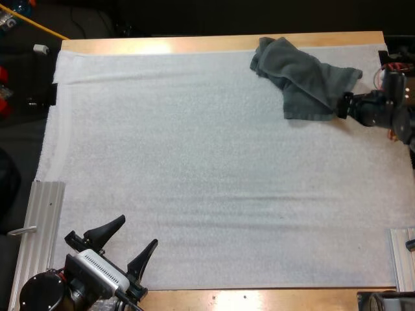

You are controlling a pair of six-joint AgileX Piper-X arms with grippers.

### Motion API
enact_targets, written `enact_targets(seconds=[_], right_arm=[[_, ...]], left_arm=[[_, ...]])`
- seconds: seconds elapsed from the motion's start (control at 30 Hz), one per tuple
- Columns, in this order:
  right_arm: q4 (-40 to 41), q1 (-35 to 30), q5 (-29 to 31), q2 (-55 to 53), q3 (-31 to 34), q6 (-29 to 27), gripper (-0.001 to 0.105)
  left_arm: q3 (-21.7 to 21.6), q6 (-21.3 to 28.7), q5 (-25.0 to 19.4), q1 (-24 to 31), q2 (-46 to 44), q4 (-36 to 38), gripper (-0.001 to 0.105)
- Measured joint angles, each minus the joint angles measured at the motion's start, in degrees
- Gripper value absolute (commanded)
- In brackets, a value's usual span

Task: Pick towel from pile, fold and stack

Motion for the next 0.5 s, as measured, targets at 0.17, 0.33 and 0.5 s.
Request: enact_targets(seconds=[0.17,0.33,0.5], right_arm=[[-1.5,0.0,0.3,7.2,-3.1,0.3,0.070],[-3.0,0.0,2.1,13.7,-6.4,0.3,0.070],[-3.9,0.0,2.5,19.3,-9.1,1.6,0.070]], left_arm=[[0.0,0.0,0.0,0.0,0.0,0.1,0.067],[0.0,0.0,0.0,0.0,0.0,0.1,0.067],[0.1,0.0,0.0,0.0,0.0,0.1,0.067]])
